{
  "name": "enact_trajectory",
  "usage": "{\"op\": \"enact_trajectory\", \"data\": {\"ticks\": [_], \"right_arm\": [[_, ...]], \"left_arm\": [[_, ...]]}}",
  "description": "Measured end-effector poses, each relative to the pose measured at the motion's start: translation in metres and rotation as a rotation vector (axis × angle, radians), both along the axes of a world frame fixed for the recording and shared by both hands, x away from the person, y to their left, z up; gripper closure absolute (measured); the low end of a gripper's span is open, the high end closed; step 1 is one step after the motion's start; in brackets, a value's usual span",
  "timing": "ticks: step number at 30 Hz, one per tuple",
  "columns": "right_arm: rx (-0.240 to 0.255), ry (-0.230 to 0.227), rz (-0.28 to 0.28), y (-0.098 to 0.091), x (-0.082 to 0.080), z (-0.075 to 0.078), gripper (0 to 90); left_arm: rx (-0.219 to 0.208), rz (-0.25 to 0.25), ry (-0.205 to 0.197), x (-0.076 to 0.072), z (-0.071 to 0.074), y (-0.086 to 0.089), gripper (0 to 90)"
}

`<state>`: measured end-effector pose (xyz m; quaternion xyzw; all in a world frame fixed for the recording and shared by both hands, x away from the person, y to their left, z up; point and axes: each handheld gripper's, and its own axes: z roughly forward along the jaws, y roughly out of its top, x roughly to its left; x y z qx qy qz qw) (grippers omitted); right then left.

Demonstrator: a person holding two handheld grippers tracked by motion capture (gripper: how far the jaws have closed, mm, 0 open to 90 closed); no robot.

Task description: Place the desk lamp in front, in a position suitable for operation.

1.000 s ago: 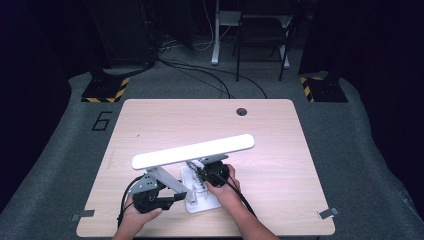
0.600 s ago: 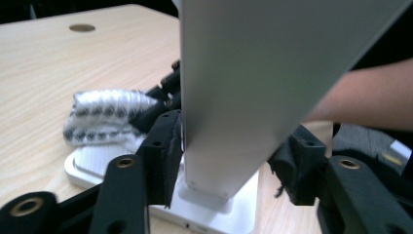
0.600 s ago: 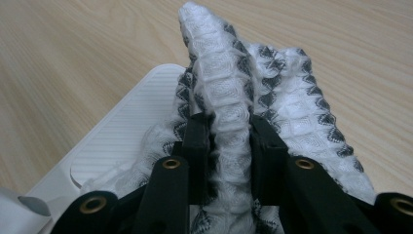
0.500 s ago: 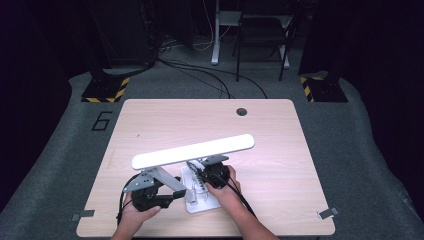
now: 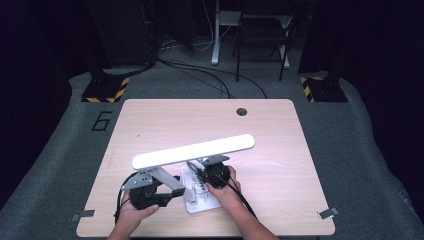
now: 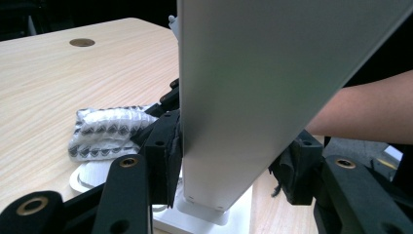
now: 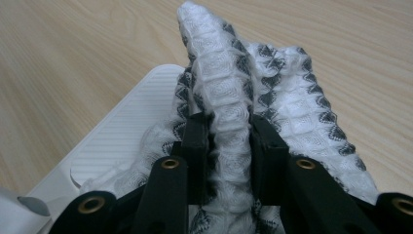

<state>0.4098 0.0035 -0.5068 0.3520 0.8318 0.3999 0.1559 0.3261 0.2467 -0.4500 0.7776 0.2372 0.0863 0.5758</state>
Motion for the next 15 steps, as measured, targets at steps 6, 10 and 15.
{"op": "enact_trajectory", "data": {"ticks": [6, 10, 15], "right_arm": [[0.008, 0.006, -0.012, 0.000, -0.003, 0.000, 71.1], [0.001, -0.004, 0.002, -0.002, -0.007, -0.001, 71.1], [-0.007, -0.016, 0.009, -0.006, -0.020, -0.002, 71.3]], "left_arm": [[0.036, 0.008, -0.021, -0.002, 0.002, -0.001, 52.5], [0.049, 0.015, -0.030, -0.004, 0.003, -0.002, 53.0], [0.048, 0.024, -0.035, -0.004, 0.003, -0.003, 53.2]]}}
